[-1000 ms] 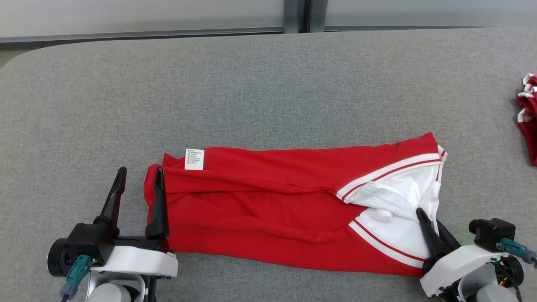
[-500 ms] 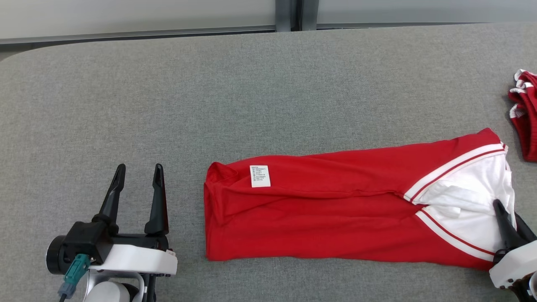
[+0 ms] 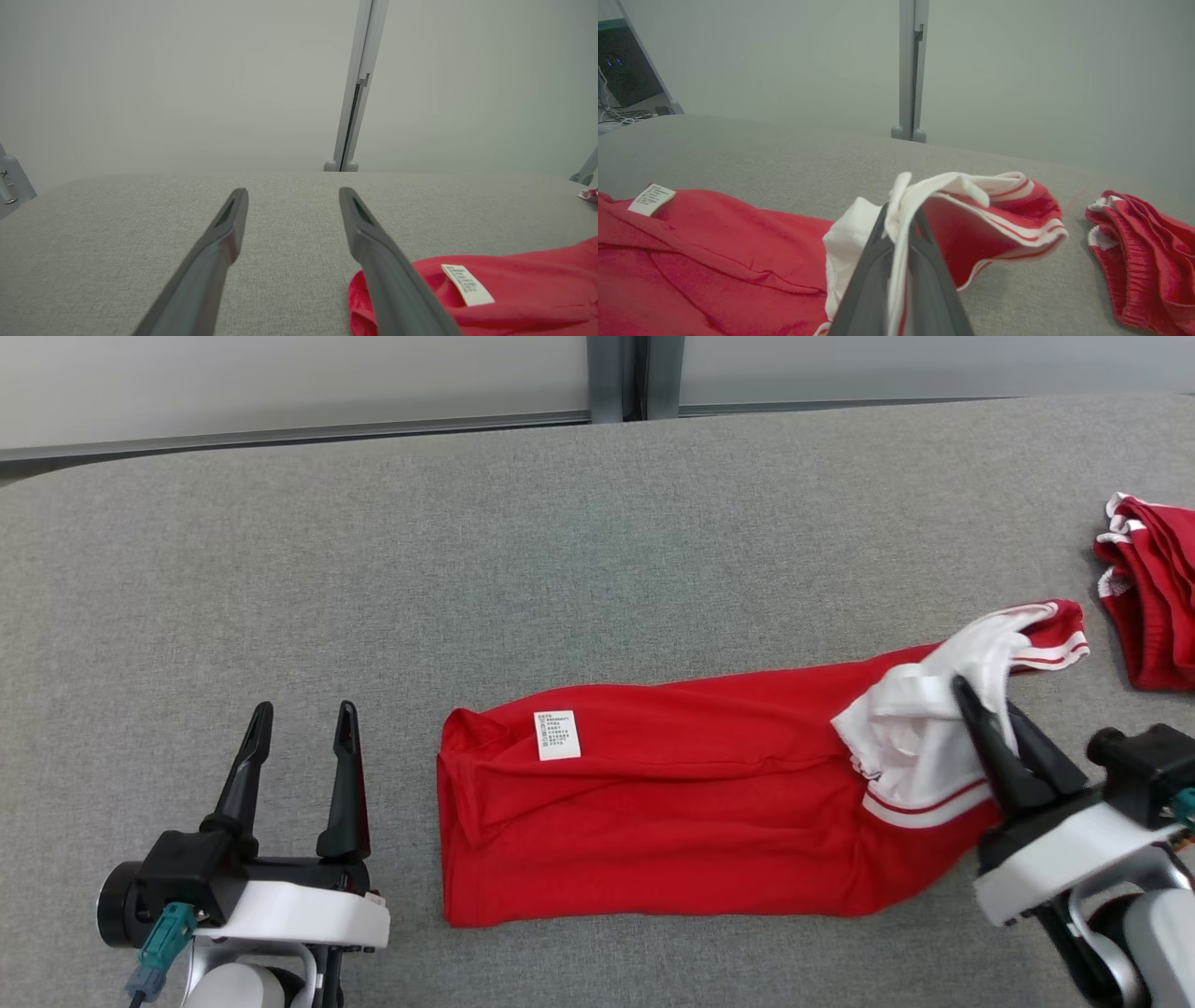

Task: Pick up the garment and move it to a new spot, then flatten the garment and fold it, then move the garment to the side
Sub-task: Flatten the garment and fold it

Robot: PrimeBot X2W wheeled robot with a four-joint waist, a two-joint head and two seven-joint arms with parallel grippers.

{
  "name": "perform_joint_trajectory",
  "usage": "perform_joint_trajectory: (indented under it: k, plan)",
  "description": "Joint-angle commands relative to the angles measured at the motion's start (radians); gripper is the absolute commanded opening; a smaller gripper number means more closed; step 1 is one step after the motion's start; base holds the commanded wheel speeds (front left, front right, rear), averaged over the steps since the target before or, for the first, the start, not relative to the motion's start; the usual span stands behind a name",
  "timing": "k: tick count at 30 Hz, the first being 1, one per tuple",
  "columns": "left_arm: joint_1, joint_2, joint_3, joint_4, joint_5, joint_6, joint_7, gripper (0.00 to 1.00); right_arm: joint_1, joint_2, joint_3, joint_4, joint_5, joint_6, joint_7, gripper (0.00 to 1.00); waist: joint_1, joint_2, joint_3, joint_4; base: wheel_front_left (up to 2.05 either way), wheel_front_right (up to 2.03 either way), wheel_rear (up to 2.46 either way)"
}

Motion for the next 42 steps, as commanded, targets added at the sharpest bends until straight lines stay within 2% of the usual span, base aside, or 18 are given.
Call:
perform_joint_trajectory:
  k: [1,5,8,12,16,19,24,25,26,27,32,34,35,37,42]
  plan:
    - [-0.004,0.002,0.004,0.0,0.007,-0.004,-0.004,1.0,-0.02,0.007,0.015,-0.021,-0.003,-0.002,0.015,0.0,0.0,0.0,0.0,-0.001,0.0,0.0,0.0]
    - [-0.022,-0.001,-0.003,0.004,0.011,-0.01,-0.004,1.0,-0.064,0.054,0.142,-0.108,0.001,-0.001,0.065,0.0,0.0,0.0,0.002,0.006,0.0,0.0,0.0]
    - [-0.032,-0.005,-0.01,0.007,0.013,-0.016,-0.004,1.0,-0.11,0.103,0.245,-0.107,0.028,-0.001,0.084,0.0,0.0,0.0,0.008,0.019,0.0,0.0,0.0]
    - [-0.049,-0.014,-0.015,0.015,0.011,-0.02,-0.004,1.0,-0.159,0.181,0.381,-0.041,0.076,-0.001,0.087,0.0,0.0,0.0,0.014,0.042,0.0,0.0,0.0]
    - [-0.054,-0.025,-0.017,0.018,0.014,-0.025,-0.004,1.0,-0.195,0.268,0.474,0.056,0.14,-0.001,0.064,0.0,0.0,0.0,0.023,0.058,0.0,0.0,0.0]
    - [-0.057,-0.031,-0.015,0.022,0.016,-0.028,-0.004,1.0,-0.225,0.31,0.536,0.128,0.183,-0.001,0.034,0.0,0.0,0.0,0.028,0.066,0.0,0.0,0.0]
    - [-0.065,-0.037,-0.017,0.028,0.021,-0.035,-0.004,1.0,-0.278,0.339,0.608,0.251,0.228,-0.001,-0.015,0.0,0.0,0.0,0.036,0.074,0.0,0.0,0.0]
    - [-0.068,-0.038,-0.016,0.03,0.022,-0.036,-0.004,1.0,-0.287,0.342,0.615,0.272,0.236,-0.001,-0.026,0.32,0.0,0.0,0.038,0.075,0.0,0.0,0.0]
    - [-0.07,-0.038,-0.015,0.031,0.024,-0.037,-0.004,1.0,-0.294,0.345,0.623,0.289,0.238,-0.001,-0.038,0.9,0.0,0.0,0.04,0.074,0.0,0.0,0.0]
    - [-0.07,-0.039,-0.013,0.031,0.026,-0.039,-0.004,1.0,-0.305,0.347,0.629,0.295,0.245,-0.001,-0.058,1.0,0.0,0.0,0.041,0.073,0.0,0.0,0.0]
    - [-0.063,-0.042,-0.002,0.035,0.032,-0.044,-0.004,1.0,-0.355,0.342,0.617,0.276,0.259,-0.001,-0.19,1.0,0.0,0.0,0.039,0.059,0.0,0.0,0.0]
    - [-0.063,-0.042,-0.001,0.036,0.035,-0.044,-0.004,1.0,-0.359,0.338,0.601,0.267,0.258,-0.001,-0.205,1.0,0.0,0.0,0.038,0.057,0.0,0.0,0.0]
    - [-0.062,-0.042,0.0,0.038,0.037,-0.046,-0.004,1.0,-0.36,0.326,0.554,0.247,0.245,-0.001,-0.225,1.0,0.0,0.0,0.032,0.051,0.0,0.0,0.0]
    - [-0.061,-0.041,0.0,0.039,0.039,-0.044,-0.004,1.0,-0.355,0.319,0.524,0.235,0.236,-0.001,-0.229,1.0,0.0,0.0,0.029,0.048,0.0,0.0,0.0]
    - [-0.052,-0.035,0.004,0.037,0.05,-0.046,-0.004,1.0,-0.294,0.268,0.31,0.183,0.166,-0.001,-0.238,1.0,0.0,0.0,0.017,0.033,0.0,0.0,0.0]
